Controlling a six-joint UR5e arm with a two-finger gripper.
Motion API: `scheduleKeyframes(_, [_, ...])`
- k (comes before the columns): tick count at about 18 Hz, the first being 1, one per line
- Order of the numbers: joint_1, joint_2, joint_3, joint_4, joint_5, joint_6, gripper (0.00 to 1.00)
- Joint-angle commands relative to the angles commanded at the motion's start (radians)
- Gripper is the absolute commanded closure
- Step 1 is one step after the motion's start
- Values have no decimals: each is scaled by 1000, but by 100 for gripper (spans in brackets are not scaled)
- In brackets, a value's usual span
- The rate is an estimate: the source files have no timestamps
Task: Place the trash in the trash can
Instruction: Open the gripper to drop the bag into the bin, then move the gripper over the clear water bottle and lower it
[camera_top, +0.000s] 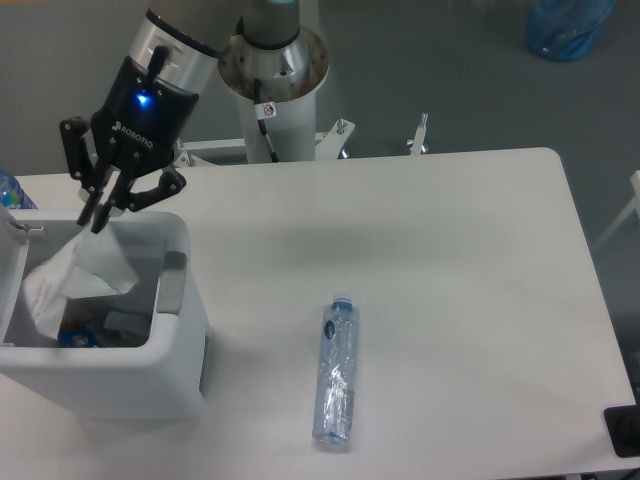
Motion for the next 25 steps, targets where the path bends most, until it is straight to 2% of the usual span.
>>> scheduleKeyframes(4, [18,0,3,-2,5,-3,0])
scheduleKeyframes(8, [104,3,21,-2,47,-101,0])
scheduleKeyframes(11, [165,-5,41,0,74,-109,0])
scheduleKeyframes(13, [189,-40,70,2,80,-106,0])
scheduleKeyframes(16, [206,-90,116,2,205,-94,0])
scheduleKeyframes(19, [206,-181,184,-3,305,-92,0])
scheduleKeyframes(25, [207,-353,281,2,390,-74,0])
